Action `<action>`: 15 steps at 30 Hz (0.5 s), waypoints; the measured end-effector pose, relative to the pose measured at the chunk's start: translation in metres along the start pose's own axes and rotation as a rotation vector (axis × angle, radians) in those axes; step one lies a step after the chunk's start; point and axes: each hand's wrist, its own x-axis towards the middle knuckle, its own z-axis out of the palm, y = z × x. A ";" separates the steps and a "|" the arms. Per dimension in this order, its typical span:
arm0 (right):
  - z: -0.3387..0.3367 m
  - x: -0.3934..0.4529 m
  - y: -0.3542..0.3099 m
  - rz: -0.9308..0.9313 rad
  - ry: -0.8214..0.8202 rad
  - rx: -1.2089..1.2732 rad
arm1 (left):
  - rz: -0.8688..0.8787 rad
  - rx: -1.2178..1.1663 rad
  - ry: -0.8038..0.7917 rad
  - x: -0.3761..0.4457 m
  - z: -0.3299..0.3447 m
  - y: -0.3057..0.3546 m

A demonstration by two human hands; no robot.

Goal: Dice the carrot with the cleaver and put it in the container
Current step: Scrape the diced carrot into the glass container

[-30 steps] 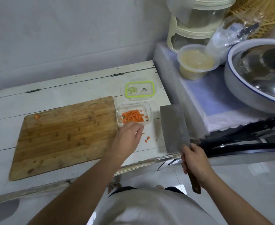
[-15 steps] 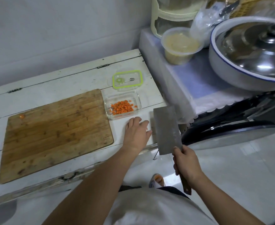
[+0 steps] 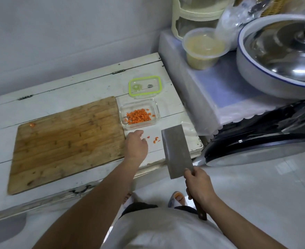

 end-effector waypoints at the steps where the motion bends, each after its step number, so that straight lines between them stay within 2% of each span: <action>1: 0.004 -0.002 -0.003 -0.003 -0.009 0.012 | -0.065 -0.008 -0.036 0.003 0.000 -0.001; 5: 0.021 -0.005 -0.011 -0.005 -0.075 0.066 | -0.069 0.051 -0.125 0.009 -0.001 0.008; 15: 0.036 -0.009 -0.016 0.039 -0.149 0.155 | -0.031 0.051 -0.056 0.000 -0.003 0.019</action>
